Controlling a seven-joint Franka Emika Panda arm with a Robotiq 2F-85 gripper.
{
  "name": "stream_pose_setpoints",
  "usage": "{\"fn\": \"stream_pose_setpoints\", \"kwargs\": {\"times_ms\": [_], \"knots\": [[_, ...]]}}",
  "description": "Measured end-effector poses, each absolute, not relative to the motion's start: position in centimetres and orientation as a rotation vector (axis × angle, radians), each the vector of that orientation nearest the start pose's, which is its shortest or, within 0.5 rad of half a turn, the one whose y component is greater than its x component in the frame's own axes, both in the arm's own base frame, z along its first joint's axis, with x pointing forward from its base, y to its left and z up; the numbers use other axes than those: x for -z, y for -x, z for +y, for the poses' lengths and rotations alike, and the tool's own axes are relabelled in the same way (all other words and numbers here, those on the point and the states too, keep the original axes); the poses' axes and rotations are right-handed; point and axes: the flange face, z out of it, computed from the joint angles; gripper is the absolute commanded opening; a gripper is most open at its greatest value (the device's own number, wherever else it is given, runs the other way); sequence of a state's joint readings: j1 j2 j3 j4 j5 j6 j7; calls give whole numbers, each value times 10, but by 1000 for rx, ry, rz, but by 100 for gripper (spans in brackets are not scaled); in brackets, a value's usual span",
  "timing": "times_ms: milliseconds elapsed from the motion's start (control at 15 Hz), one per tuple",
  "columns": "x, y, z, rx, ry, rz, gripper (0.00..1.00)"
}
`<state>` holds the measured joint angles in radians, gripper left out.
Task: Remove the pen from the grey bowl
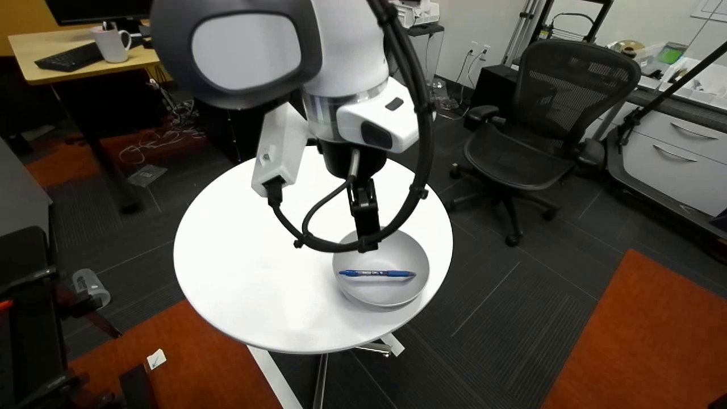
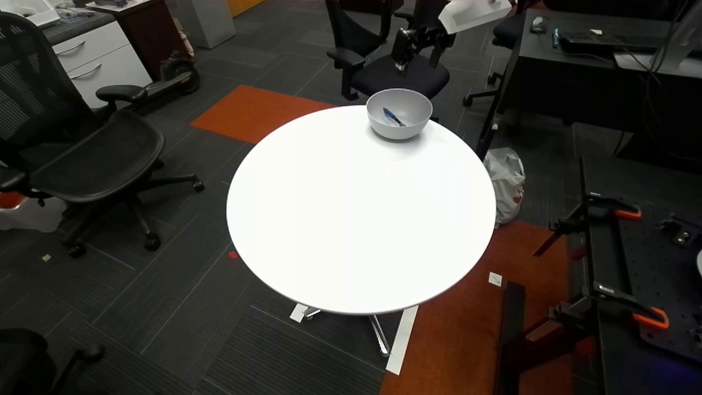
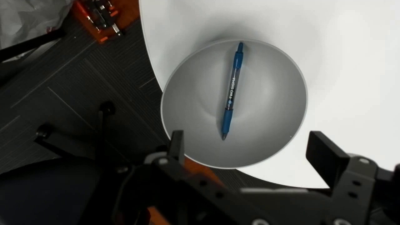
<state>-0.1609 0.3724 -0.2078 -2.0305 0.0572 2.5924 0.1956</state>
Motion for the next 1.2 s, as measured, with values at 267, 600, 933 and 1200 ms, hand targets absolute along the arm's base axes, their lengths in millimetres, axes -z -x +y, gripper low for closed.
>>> {"fn": "stream_pose_setpoints", "kwargs": {"times_ms": [267, 600, 933, 1200], "knots": [[-246, -586, -218, 286, 3053, 938, 100], [-216, -599, -221, 251, 3053, 967, 100], [-194, -614, -233, 250, 3040, 1004, 100], [-179, -625, -244, 256, 3039, 1023, 100]]}}
